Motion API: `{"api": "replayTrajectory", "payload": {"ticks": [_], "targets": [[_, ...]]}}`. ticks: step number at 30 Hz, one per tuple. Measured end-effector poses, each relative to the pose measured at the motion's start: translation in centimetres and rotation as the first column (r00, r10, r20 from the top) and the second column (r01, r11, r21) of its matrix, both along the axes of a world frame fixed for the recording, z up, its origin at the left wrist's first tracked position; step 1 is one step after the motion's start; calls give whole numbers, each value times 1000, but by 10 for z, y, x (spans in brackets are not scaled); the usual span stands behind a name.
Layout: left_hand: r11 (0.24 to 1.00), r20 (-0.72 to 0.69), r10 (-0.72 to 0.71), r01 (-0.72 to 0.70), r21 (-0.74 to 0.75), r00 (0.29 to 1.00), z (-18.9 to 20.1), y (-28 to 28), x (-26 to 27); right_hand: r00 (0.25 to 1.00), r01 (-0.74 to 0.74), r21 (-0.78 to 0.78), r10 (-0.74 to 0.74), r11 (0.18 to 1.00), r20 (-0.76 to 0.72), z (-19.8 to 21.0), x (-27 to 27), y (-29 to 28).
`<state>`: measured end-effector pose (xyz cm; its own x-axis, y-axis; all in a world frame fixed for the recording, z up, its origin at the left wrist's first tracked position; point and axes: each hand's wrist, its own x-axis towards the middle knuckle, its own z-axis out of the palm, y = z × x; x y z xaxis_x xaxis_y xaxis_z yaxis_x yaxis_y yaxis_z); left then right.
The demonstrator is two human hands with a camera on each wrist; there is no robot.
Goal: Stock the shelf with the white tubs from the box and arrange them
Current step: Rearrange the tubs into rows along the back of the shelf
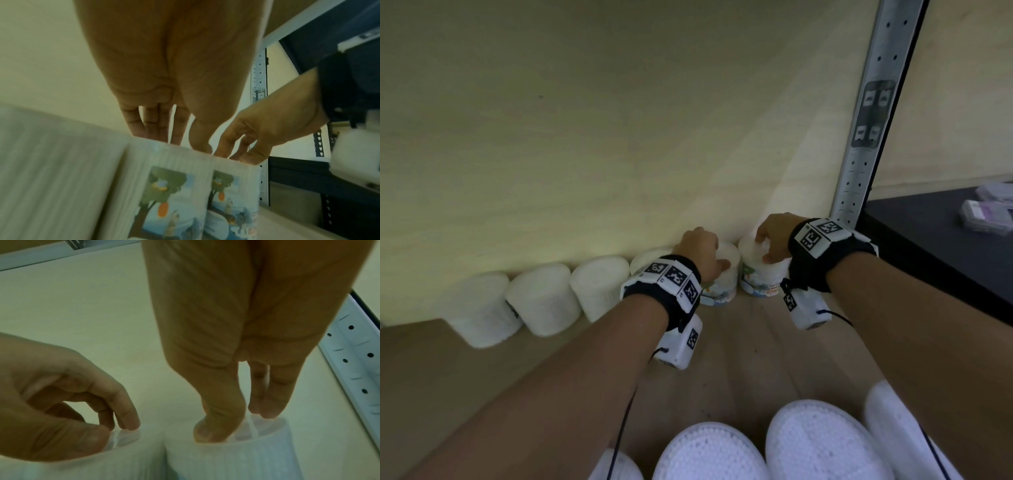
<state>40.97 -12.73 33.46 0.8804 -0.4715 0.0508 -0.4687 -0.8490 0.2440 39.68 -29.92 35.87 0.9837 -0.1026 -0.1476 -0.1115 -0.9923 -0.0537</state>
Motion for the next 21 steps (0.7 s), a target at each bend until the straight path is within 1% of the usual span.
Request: {"api": "replayTrajectory", "payload": {"ticks": [4, 9, 11, 14, 15, 19, 21], "targets": [[998, -71, -59, 61, 17, 996, 7, 5, 1, 1000, -6, -9, 6, 1000, 15, -1, 0, 0], [991, -127, -136, 134, -27, 982, 10, 8, -1, 1000, 16, 6, -16, 1000, -9, -1, 2, 1], [991, -70, -107, 100, -91, 992, 9, 6, -2, 1000, 19, 11, -19, 1000, -12, -2, 4, 0], [984, 43, -7, 15, -180, 999, 1, 1, -2, 1000, 24, 23, -24, 999, -18, -4, 6, -1], [984, 54, 11, -1, -176, 998, -2, -1, -2, 1000, 23, 27, -22, 999, -16, -5, 6, -1], [998, 59, 31, -27, -59, 998, -12, -2, 0, 1000, 3, 34, -2, 999, -20, -5, 8, -3], [998, 48, 21, -19, -54, 999, -13, -1, 2, 1000, 1, 33, 0, 999, -28, -5, 8, -3]]}}
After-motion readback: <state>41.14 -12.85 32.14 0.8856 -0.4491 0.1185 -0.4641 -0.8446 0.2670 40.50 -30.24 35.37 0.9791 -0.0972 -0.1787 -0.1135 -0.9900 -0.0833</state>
